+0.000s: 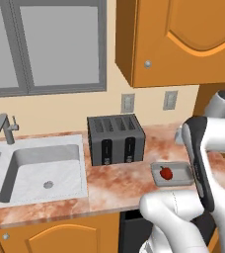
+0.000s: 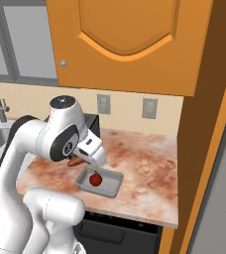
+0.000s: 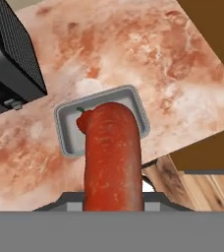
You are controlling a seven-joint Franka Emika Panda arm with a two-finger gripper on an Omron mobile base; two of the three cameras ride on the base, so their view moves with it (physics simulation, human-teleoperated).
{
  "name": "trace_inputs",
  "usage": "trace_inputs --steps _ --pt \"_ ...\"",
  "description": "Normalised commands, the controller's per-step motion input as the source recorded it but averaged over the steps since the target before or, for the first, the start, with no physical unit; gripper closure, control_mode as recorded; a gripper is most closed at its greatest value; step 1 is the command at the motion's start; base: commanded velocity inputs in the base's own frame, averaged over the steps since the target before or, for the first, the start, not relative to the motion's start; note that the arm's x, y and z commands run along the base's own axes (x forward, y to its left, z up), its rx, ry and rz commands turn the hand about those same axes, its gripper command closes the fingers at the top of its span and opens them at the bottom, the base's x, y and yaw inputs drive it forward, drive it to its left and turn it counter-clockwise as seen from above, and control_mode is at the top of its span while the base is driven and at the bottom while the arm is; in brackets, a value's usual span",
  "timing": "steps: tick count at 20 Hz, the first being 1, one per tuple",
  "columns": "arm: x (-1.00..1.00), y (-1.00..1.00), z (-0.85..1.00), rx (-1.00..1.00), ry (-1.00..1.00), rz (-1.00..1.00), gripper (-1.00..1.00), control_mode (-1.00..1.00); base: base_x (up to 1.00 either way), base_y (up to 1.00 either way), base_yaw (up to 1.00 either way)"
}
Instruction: Take the bell pepper and carrot out of the freezer and place them in the tupperware container on the counter. Then put the tupperware containing the vegetables back in the freezer.
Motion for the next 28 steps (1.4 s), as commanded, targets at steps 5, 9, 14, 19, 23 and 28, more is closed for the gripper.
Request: trace_inputs --steps 5,9,14,19,23,28 --pt "0.73 -0.23 -1.0 0.07 0.03 -0.03 1.0 -1.0 0.0 0.0 0.0" --pt "0.68 -0.02 -1.0 0.09 0.04 -0.09 1.0 -1.0 0.0 0.0 0.0" --pt "0.48 0.0 -0.85 0.05 0.02 -0.19 1.0 -1.0 0.0 0.0 0.0" --pt "0.37 -0.17 -0.49 0.03 0.0 -0.22 1.0 -1.0 0.0 0.0 0.0" --pt "0.37 -0.23 -0.3 0.05 0.04 -0.17 1.0 -1.0 0.0 0.0 0.0" --pt "0.28 -0.12 -0.31 0.06 0.08 -0.14 1.0 -1.0 0.0 0.0 0.0"
